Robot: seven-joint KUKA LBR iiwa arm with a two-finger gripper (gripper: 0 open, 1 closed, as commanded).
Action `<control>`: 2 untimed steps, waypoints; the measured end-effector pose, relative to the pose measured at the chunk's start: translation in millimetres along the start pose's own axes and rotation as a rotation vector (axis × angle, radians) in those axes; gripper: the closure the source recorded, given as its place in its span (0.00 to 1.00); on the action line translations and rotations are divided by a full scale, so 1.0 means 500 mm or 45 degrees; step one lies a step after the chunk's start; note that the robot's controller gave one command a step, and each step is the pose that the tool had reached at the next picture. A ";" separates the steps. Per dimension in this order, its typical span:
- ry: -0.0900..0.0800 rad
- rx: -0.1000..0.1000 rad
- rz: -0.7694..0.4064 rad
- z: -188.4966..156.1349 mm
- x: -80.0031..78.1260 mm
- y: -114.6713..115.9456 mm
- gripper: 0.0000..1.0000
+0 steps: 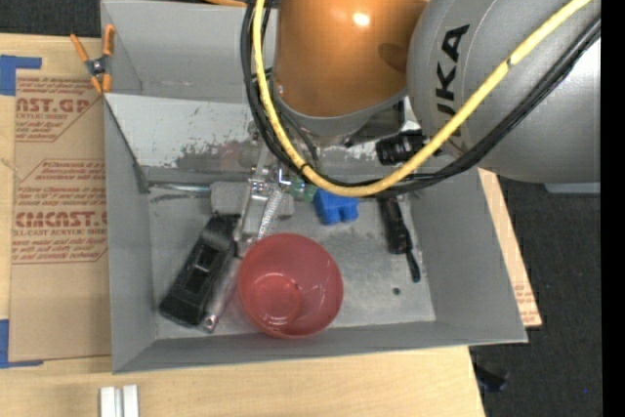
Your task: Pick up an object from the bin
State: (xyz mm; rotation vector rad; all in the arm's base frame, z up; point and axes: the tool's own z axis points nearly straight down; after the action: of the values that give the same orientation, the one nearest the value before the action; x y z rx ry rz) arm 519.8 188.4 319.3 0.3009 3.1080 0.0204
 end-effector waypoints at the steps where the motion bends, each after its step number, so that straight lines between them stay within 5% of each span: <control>1: 0.010 0.007 0.361 0.079 0.028 0.005 0.00; 2: 0.003 0.004 0.346 0.104 0.025 0.009 0.00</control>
Offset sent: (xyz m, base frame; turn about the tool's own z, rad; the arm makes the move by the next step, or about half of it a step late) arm -0.0039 0.0093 -0.0399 0.2543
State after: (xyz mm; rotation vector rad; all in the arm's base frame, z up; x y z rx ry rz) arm 509.6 195.6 267.3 0.7206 3.0428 0.0199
